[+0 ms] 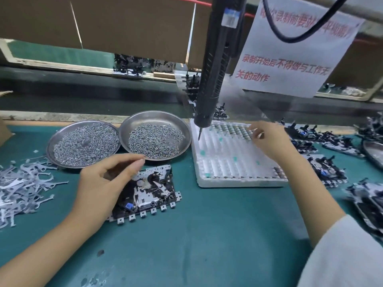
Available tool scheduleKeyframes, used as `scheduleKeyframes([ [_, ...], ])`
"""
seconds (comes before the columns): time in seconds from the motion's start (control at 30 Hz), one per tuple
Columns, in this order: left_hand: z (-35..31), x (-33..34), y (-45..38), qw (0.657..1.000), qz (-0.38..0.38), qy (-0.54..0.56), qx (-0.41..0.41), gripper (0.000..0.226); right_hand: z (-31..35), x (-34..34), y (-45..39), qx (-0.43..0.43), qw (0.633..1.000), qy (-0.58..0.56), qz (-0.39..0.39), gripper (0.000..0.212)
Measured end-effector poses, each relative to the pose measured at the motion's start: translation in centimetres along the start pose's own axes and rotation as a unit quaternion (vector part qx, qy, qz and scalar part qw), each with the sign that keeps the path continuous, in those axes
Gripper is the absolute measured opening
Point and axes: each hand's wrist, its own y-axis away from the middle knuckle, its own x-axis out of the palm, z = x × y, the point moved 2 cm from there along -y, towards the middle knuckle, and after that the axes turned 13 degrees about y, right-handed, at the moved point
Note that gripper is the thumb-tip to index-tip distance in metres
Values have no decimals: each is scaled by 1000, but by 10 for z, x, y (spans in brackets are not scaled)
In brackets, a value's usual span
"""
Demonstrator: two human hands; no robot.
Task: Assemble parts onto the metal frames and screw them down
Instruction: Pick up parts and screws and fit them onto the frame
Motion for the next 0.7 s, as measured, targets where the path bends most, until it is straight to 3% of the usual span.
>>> scheduleKeyframes([
  [0.33, -2, 2, 1, 1000, -12, 11, -1, 13, 3, -1, -11, -57, 988, 126, 70, 66],
  [0.53, -3, 2, 2, 1000, 0, 5, 5, 15, 11, 4, -10, -89, 964, 251, -5, 72],
  [0.7, -1, -1, 3, 1000, 12, 2, 9, 17, 10, 7, -4, -81, 963, 255, -43, 59],
])
